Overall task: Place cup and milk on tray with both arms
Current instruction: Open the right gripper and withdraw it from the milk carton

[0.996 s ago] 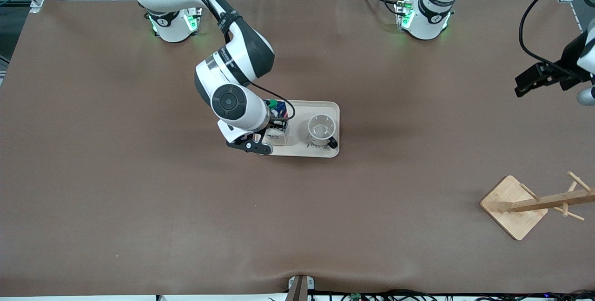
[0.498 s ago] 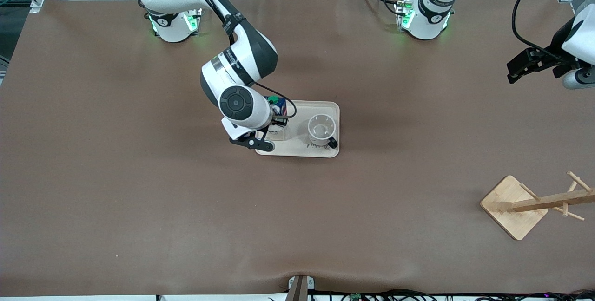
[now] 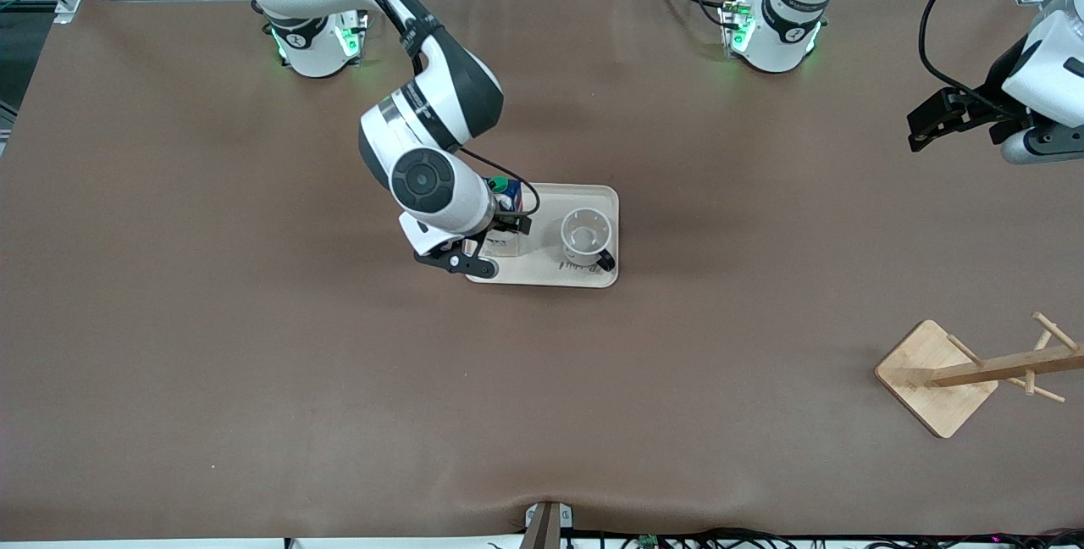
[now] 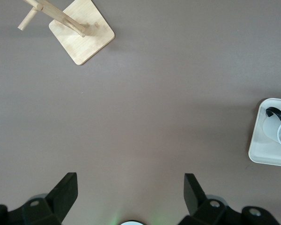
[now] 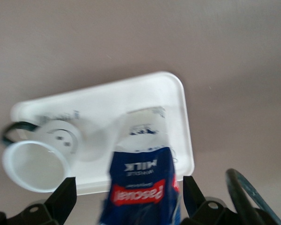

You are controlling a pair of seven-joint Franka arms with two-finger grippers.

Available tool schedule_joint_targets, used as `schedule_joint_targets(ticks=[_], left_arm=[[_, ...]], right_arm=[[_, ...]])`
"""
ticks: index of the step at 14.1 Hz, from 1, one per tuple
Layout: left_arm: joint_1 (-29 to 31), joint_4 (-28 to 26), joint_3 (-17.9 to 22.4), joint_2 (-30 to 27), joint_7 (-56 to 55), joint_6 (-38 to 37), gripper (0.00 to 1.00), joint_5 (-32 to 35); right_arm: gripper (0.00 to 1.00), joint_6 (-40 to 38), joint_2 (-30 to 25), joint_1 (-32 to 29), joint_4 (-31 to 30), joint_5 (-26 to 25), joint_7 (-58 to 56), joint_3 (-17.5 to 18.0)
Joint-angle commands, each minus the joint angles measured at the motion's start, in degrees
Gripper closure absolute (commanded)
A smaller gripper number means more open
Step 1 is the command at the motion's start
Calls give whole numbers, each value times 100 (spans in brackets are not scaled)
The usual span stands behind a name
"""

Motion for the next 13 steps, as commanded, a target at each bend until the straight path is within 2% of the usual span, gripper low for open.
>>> schedule_joint_targets(ticks=[1,3,5,10,12,13], left_arm=[[17,-118,-10,-103,81,83,0,-116],[26,-109,-10,-129,89,83,0,-124],[44,-100,-10,-138,316,83,0,-159],[70,-109,16,-208,423,-84,0,-177],[131,-109,43,-217,485,-111,0,-177],[140,-109,34,-226,485,-119,0,-177]], right_arm=[[0,-43,-105,-268,578,88,-39,-14],[0,-157,-140,-602,835,123,-31,3],[0,-559,-472,-1085,896,124,-13,21],[0,-2263,-755,-2088,1775,62,-4,-6],[0,-2565,-1228,-2299,1680,-165,-248,-32],[0,-2644,-1448,-2466,1427,-427,-764,-32]])
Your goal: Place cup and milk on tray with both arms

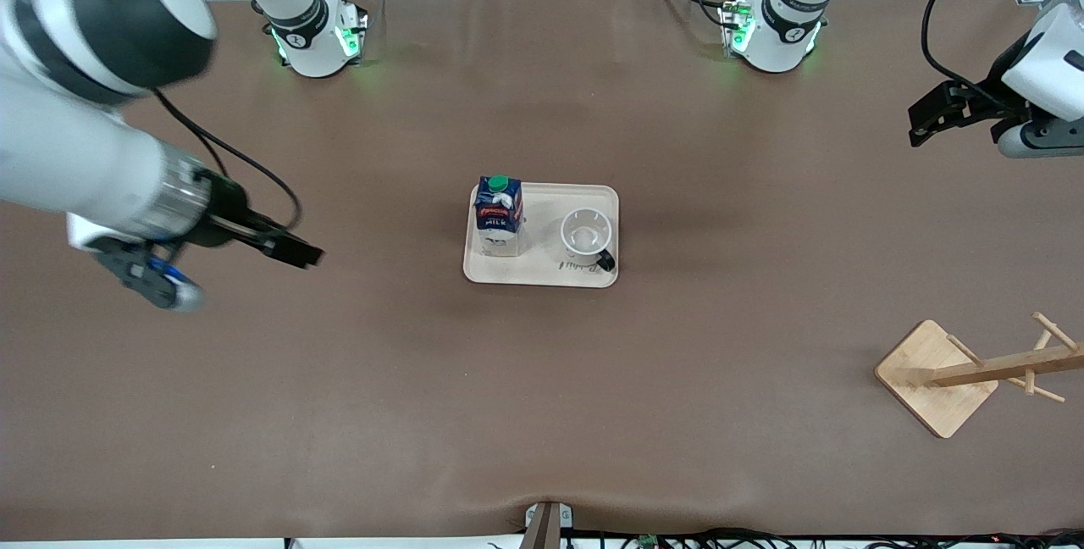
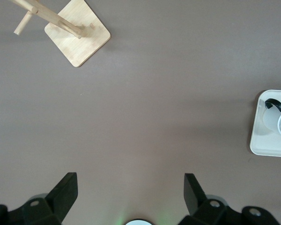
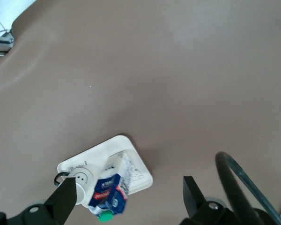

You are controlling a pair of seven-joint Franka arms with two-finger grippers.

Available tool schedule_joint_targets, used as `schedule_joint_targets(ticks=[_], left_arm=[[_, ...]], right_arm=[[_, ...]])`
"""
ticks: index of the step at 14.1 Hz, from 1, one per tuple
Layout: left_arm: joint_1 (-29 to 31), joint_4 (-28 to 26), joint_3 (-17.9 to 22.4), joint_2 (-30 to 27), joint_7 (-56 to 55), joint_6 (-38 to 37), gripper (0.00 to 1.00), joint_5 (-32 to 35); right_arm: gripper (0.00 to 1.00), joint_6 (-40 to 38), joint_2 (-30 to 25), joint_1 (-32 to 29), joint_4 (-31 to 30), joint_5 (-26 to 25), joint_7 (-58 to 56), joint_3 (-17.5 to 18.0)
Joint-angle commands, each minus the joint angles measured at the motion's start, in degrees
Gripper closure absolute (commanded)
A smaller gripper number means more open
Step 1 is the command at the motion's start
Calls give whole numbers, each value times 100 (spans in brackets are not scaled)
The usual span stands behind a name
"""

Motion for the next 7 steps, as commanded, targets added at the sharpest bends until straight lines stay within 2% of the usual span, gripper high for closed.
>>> schedule_joint_targets(ticks=[1,4,7], left_arm=[[83,-90,12,-175,132,-66,0,-139],[91,-107,12,-166,123,-66,0,-139],[92,-99,12,-166,79,-66,0,-139]], right_arm=[[0,-162,-676,-362,-584,-519,-1184,76],[0,65,-1335,-976,-1568,-626,-2585,67],[0,925,-2196,-1556,-2920,-863,-3708,67]])
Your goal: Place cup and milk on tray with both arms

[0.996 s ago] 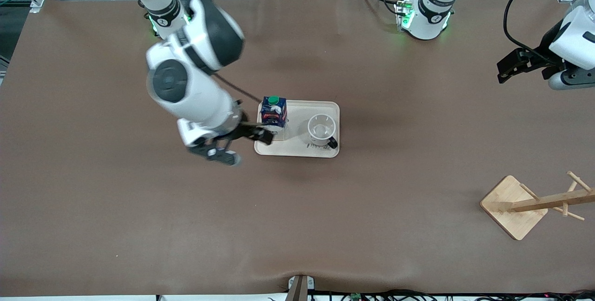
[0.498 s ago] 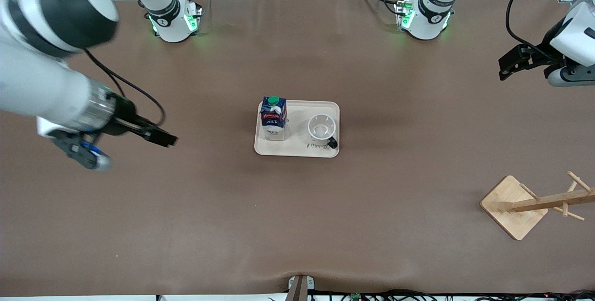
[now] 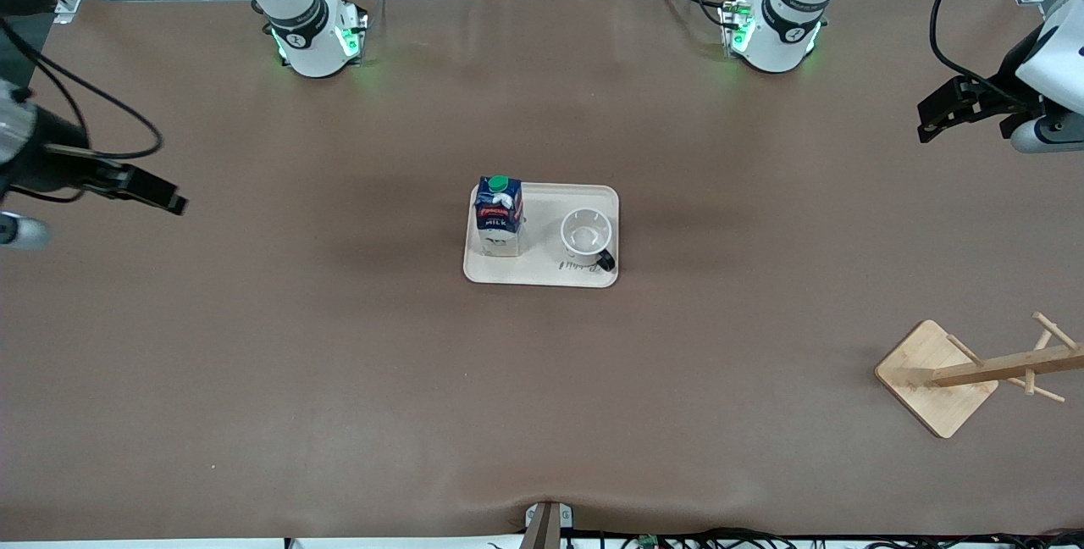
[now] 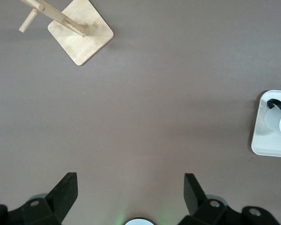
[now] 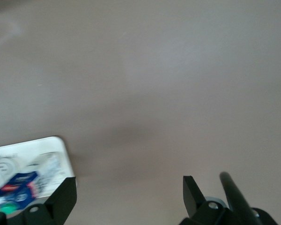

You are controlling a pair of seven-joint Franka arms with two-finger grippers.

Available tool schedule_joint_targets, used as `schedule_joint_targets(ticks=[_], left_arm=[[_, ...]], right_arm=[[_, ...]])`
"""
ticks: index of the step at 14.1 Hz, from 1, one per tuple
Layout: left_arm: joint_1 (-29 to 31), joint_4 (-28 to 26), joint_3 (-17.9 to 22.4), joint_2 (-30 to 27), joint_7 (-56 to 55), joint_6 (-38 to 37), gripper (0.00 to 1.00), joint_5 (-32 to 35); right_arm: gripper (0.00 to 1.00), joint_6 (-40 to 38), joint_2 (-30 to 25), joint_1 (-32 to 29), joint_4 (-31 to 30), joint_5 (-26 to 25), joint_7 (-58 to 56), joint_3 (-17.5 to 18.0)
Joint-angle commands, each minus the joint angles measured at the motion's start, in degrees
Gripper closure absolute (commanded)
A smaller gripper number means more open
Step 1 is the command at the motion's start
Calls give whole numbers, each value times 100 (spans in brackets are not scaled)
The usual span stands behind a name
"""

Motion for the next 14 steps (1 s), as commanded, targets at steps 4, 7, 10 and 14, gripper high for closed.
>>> schedule_joint_targets(ticks=[4,7,10,14], left_arm=[[46,-75,16,-107,58,-41,0,-139],[37,-84,-11,-107,49,-41,0,-139],[37,-93,-28,-116,84,-119,0,-130],[46,-58,-11,-63,120,-146,0,-104]], right_arm=[[0,-49,-965,-326,-459,-154,181,209],[0,-193,-843,-421,-509,-164,752,174],[0,-157,-860,-474,-545,-234,-115,157],[0,-218,-868,-456,-544,-260,-637,165]])
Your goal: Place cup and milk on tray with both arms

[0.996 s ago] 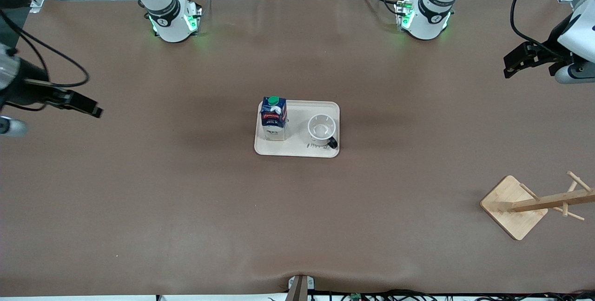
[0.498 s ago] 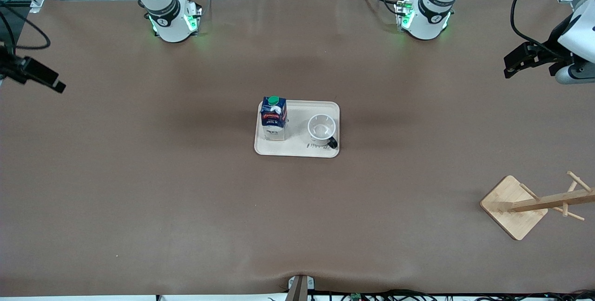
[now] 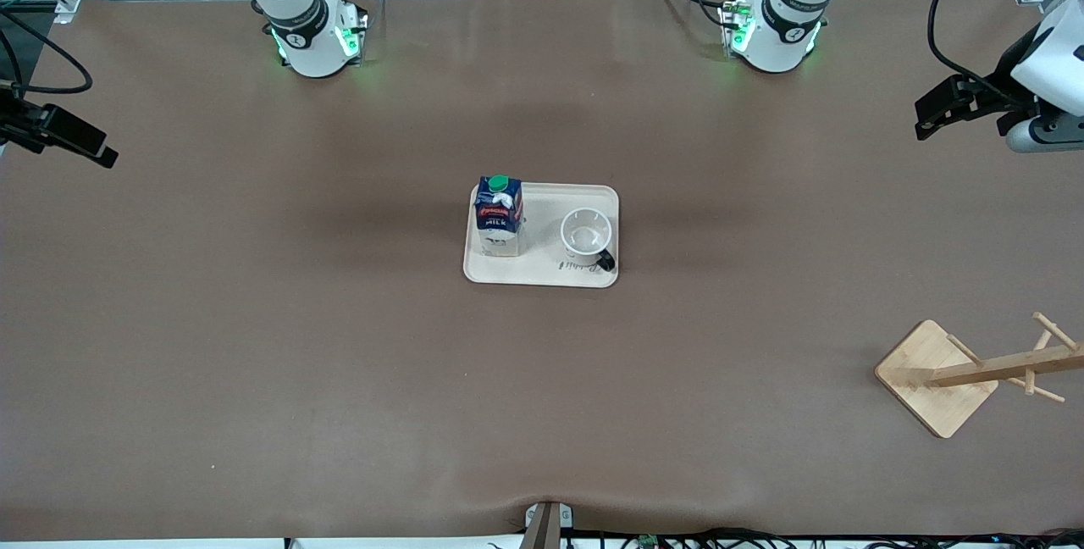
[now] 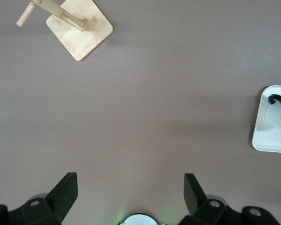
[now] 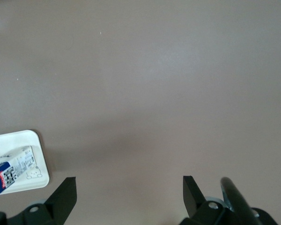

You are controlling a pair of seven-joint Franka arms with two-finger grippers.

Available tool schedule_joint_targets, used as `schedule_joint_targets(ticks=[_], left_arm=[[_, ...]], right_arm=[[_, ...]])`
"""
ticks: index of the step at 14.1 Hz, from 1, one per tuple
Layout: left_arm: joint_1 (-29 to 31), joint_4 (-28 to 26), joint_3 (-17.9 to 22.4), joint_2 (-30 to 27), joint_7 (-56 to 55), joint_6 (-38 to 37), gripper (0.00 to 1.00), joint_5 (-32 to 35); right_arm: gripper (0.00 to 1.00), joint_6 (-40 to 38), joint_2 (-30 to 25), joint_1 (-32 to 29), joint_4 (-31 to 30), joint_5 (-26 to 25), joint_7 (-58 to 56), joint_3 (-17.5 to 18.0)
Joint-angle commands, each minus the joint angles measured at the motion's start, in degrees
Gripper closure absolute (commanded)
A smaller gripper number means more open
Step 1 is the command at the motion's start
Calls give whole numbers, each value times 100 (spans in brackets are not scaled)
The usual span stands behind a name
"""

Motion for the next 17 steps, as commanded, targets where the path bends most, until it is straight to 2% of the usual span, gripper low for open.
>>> schedule_joint_targets(ticks=[1,6,12,14,17], left_arm=[[51,-43,12,-72,102,-37,0,-120],[42,-8,30,-63,128,-20,0,-129],[42,36,30,-37,128,51,0,-129],[25,45,21,7,128,51,0,-112],[24,115,12,7,128,51,0,-121]], right_arm=[[0,-71,-46,-46,14,-83,-364,53],[0,-238,-81,-187,22,-83,-926,44],[0,-450,-72,-205,154,-109,-893,44],[0,-528,-64,-431,137,4,-936,44],[0,-670,-55,-460,154,14,-911,62]])
